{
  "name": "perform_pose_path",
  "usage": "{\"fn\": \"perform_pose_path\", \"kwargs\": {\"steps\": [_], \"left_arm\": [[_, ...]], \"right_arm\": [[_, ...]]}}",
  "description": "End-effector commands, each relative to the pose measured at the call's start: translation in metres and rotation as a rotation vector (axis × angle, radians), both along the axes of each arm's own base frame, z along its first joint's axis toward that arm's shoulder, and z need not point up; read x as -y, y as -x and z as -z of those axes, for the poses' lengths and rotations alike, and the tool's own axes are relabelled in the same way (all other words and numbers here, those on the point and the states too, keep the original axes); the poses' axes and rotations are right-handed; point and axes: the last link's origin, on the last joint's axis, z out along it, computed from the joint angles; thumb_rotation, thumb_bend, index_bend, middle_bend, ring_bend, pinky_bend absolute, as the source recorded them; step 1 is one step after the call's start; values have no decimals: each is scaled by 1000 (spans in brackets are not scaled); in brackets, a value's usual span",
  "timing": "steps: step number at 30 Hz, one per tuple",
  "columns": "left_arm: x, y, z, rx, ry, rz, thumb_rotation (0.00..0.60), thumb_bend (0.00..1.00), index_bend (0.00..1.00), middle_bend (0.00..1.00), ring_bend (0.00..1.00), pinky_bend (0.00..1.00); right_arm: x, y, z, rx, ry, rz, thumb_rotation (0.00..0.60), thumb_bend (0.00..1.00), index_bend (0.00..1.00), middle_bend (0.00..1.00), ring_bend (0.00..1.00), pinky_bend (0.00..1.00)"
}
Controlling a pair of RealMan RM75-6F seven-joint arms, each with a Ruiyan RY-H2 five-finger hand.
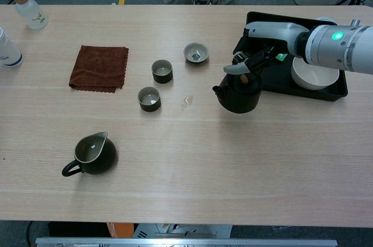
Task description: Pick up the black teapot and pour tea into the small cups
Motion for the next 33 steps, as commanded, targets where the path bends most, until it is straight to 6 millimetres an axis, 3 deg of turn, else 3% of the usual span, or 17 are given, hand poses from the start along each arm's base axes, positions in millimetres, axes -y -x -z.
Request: {"fn": "perform_pose_path", "kwargs": {"steps": [1, 11, 19, 33], "left_arm": [[0, 0, 0, 0, 0, 0, 582, 296, 160, 110, 114, 132], [0, 2, -1, 1, -5, 3, 581, 297, 160, 110, 114, 132], [1, 2, -3, 5, -18, 7, 580, 297, 160, 110, 114, 132], [2, -3, -6, 4, -29, 30, 582, 297, 160, 110, 114, 132]], "right_arm": [[-1, -1, 0, -12, 12, -5, 446, 350, 870, 885, 874, 143], [4, -6, -5, -78, 84, -88, 450, 397, 870, 883, 872, 143], [8, -22, -4, -150, 135, -200, 454, 397, 870, 870, 868, 143], [22, -55, 17, -242, 218, -350, 453, 394, 870, 851, 851, 134]]}}
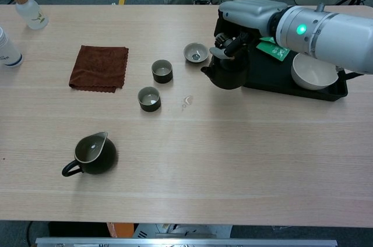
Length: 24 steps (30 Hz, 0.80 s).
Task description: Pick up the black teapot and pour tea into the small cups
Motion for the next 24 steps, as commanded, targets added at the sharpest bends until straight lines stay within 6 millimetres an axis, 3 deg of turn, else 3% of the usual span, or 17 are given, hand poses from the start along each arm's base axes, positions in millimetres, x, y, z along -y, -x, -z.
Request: {"fn": "perform_pose_path", "kwargs": {"steps": [1, 24], "left_arm": [[0, -1, 0, -1, -1, 3, 582, 297, 160, 110, 114, 132], [9, -4, -7, -4, -34, 5, 579, 297, 160, 111, 114, 132]], "right_arm": [[4, -9, 6, -2, 6, -10, 453, 394, 870, 850, 850, 132], [48, -55, 49, -79, 113, -40, 455, 393, 870, 845, 844, 122]]}}
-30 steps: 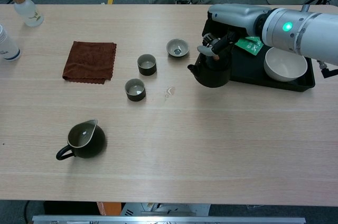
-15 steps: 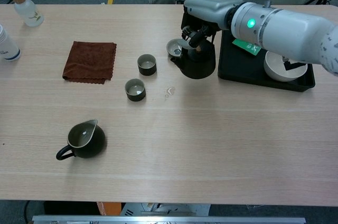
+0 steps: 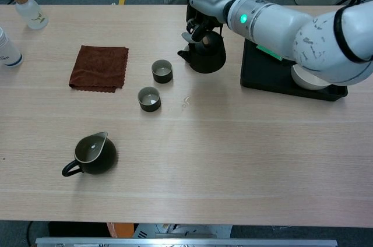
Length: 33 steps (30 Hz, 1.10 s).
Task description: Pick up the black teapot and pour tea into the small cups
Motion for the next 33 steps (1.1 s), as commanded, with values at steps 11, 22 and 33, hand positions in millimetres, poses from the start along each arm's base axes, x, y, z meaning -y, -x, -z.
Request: {"fn": "perform_pose_path", "kwargs": {"steps": [11, 22, 33], "left_arm": [[1, -3, -1, -2, -7, 13, 581, 297, 160, 110, 114, 132], [3, -3, -1, -3, -13, 11, 582, 297, 160, 110, 114, 132], [6, -1, -3, -5, -22, 0, 579, 297, 160, 110, 114, 132]], "right_arm": [[13, -31, 24, -76, 59, -67, 457, 392, 870, 845, 844, 122], [13, -48, 39, -161, 93, -150, 455, 392, 870, 845, 844, 122], [13, -60, 52, -211, 104, -196, 457, 392, 870, 845, 844, 122]]}}
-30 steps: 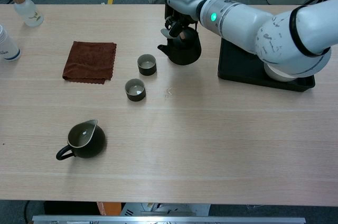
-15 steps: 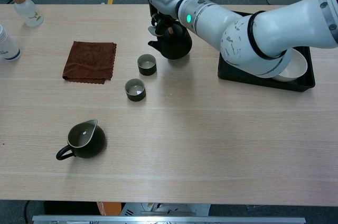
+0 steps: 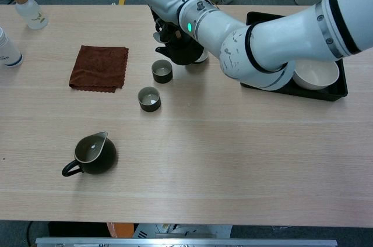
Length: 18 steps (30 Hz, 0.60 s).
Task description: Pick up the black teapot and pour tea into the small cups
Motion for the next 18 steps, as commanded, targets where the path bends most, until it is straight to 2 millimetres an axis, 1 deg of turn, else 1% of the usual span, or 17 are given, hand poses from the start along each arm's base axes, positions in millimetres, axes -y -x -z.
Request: {"fn": "perform_pose_path", "kwargs": {"steps": [1, 10, 18], "left_arm": [[0, 0, 0, 0, -1, 0, 579, 297, 160, 110, 114, 132], [0, 0, 1, -3, 2, -1, 580, 297, 160, 110, 114, 132], [1, 0, 1, -6, 3, -5, 581, 297, 160, 110, 114, 132]], "right_arm": [[-1, -2, 3, -11, 1, -9, 456, 392, 870, 845, 844, 122], [-2, -4, 10, -53, 8, -42, 457, 393, 870, 845, 844, 122], [-3, -8, 11, -90, 25, -76, 457, 392, 870, 845, 844, 122]]}}
